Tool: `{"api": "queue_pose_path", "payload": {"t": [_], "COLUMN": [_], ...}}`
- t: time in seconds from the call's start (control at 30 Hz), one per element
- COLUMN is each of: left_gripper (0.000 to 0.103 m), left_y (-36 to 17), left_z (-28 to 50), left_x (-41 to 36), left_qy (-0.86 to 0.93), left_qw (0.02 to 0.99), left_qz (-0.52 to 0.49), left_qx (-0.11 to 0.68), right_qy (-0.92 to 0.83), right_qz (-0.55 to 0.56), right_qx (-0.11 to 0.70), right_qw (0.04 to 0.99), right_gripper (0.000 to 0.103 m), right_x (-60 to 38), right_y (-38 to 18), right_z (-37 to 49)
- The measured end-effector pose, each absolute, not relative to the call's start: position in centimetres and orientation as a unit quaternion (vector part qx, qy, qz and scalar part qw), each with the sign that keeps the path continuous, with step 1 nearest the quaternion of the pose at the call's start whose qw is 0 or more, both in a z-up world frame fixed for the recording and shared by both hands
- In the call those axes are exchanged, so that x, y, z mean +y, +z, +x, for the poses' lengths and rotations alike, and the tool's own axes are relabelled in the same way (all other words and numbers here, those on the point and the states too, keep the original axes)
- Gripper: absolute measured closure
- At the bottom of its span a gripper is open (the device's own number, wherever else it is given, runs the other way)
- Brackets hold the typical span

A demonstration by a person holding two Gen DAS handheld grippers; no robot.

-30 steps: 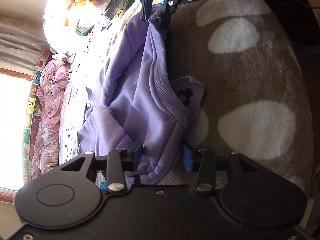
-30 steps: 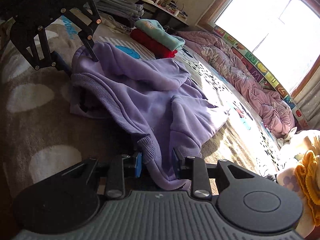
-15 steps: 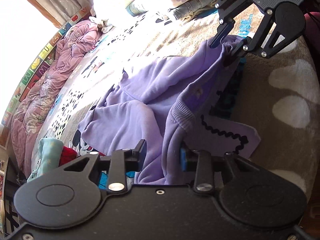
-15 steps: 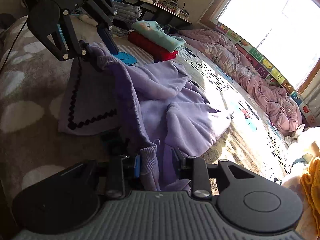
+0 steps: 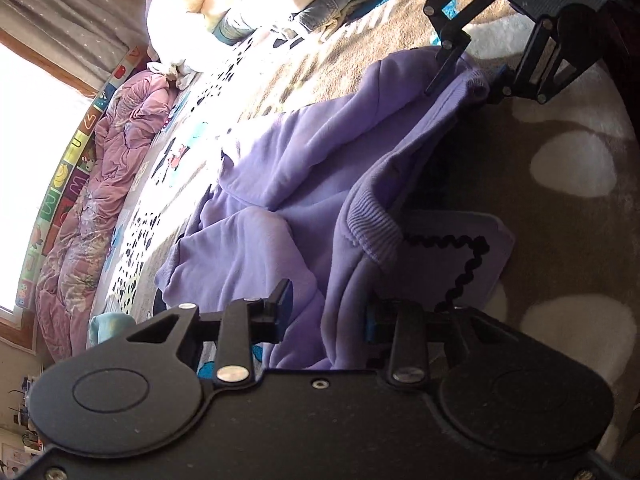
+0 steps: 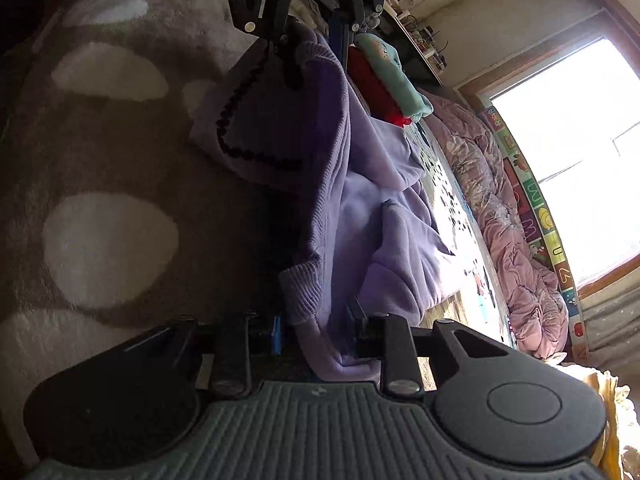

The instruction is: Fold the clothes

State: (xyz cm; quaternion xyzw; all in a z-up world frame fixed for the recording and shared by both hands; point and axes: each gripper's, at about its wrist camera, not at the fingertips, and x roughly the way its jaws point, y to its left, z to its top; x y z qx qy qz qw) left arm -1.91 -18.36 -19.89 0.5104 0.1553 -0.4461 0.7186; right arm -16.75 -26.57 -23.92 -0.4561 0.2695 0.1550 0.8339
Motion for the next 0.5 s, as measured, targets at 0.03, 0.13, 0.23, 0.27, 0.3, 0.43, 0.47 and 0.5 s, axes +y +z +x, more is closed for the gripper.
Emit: {"api": "queue_pose_path", "payload": {"t": [0.03,0.13,0.23,0.27,0.3,0.43,0.47,0.5], "left_gripper": [0.083,0.089,0.090,0.090,0.090,0.090,0.091,0.092], "left_y": [-19.4,-18.5,-17.9,-17.8,-17.6,-17.1,-16.2,-14.4], "left_z": [-1.6,-0.3,1.3,1.8,2.3,4.1,4.2,3.4], "left_x": [-18.4,-18.8,-19.6,-19.9,-20.1,-21.8,-22.0,-21.3], "left_qy": [-0.451,-0.454,-0.448,-0.446,-0.444,-0.409,-0.384,-0.373], "left_qw": [0.722,0.724,0.721,0.720,0.719,0.723,0.748,0.780], "left_qz": [0.497,0.474,0.462,0.457,0.453,0.474,0.477,0.461], "left_qx": [0.168,0.211,0.256,0.271,0.286,0.292,0.256,0.201], "right_qy": [0.162,0.181,0.195,0.204,0.213,0.231,0.210,0.175], "right_qz": [-0.444,-0.338,-0.268,-0.275,-0.285,-0.302,-0.305,-0.300], "right_qx": [0.276,0.316,0.325,0.331,0.337,0.402,0.396,0.367], "right_qw": [0.837,0.868,0.886,0.880,0.872,0.833,0.840,0.863], "right_gripper": [0.080,0.088,0.089,0.089,0.089,0.091,0.091,0.091], "right_x": [-26.7,-28.4,-30.2,-30.4,-30.5,-30.5,-30.8,-31.2], "right_y": [-23.6,-20.6,-16.9,-16.2,-15.6,-14.5,-13.8,-12.3], "right_z": [-16.4,-14.3,-12.5,-11.9,-11.3,-6.6,-5.2,-4.6]}}
